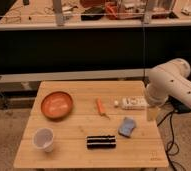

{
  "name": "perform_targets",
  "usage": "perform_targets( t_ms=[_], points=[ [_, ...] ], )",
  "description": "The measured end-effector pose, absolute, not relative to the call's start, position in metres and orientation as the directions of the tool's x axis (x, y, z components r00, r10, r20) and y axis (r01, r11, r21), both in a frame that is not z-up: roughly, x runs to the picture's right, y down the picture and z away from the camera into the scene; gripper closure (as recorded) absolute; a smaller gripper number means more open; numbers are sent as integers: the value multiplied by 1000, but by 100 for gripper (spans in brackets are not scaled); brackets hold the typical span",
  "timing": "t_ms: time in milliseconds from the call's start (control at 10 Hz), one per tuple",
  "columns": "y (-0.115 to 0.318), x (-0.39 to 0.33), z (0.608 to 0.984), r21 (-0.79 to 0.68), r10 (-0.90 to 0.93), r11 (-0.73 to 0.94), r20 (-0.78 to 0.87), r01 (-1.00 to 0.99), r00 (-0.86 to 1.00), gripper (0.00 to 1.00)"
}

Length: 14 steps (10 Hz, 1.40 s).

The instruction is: Place the pepper in the ceramic bowl

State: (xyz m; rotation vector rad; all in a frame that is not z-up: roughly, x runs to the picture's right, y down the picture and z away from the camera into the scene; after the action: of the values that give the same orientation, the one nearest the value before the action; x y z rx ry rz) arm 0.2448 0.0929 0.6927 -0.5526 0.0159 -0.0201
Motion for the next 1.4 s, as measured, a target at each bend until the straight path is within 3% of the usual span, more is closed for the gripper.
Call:
perform_targets(
  t_ms=[400, 1400],
  points=[
    [80, 197, 703, -505, -94, 856, 49, 106, 994, 20],
    [95, 120, 750, -477, -169, 843, 202, 248, 965, 20]
  ],
)
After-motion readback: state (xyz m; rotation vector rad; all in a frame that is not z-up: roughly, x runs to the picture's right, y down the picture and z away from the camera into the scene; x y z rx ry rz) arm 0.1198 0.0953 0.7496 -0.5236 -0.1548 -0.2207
